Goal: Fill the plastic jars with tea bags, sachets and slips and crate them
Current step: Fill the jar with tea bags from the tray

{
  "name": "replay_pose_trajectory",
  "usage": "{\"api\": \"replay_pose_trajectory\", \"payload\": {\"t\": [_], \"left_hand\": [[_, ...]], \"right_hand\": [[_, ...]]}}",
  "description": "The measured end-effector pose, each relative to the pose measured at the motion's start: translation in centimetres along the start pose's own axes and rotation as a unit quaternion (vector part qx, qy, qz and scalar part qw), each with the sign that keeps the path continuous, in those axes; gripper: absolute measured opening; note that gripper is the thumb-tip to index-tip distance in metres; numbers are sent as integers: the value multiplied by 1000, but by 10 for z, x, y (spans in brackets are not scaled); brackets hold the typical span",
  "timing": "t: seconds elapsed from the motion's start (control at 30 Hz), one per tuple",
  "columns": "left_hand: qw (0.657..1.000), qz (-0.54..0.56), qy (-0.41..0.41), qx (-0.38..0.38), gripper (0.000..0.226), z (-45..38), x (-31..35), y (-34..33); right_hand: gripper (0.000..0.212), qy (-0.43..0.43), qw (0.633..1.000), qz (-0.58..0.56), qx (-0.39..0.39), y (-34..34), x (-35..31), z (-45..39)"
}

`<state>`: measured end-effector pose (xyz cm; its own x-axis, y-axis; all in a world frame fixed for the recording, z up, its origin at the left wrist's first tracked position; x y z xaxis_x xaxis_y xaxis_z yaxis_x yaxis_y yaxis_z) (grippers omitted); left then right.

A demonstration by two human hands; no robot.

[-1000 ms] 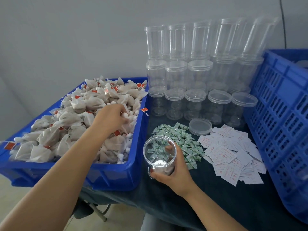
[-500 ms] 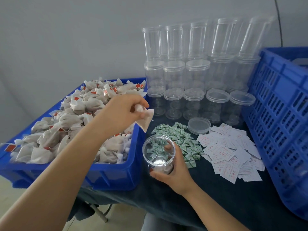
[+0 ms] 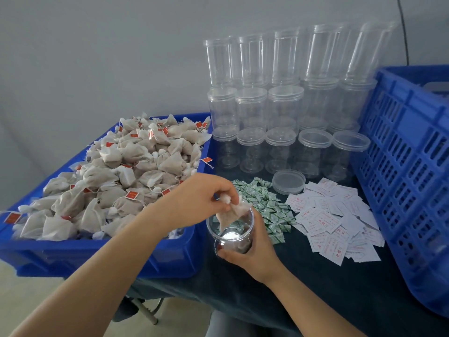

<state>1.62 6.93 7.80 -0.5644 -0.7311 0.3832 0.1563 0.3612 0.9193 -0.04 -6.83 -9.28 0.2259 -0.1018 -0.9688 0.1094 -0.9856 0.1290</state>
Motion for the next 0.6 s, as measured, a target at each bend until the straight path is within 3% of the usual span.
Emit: {"api": "replay_pose_trajectory", "payload": {"t": [0.4,0.6], "left_hand": [[987,-146,-38,-55,23,-1,1,-15],[949,-298,-83,-61,26,-6,12,-27]], "right_hand": [[108,-12,1000,-4,0,-1,7,-2],[102,5,1000,-5,5,-2,7,-2]]}}
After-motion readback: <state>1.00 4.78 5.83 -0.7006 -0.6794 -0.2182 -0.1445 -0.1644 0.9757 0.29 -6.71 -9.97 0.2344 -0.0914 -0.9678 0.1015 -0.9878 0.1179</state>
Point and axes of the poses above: each hand's wrist, its own z-axis away from the middle knuckle, its own y-axis out of the back of the hand, x = y × z, the point moved 2 cm from there along -z, towards the middle knuckle, and after that the axes turned 1 degree about -y, right-handed, at the moved point
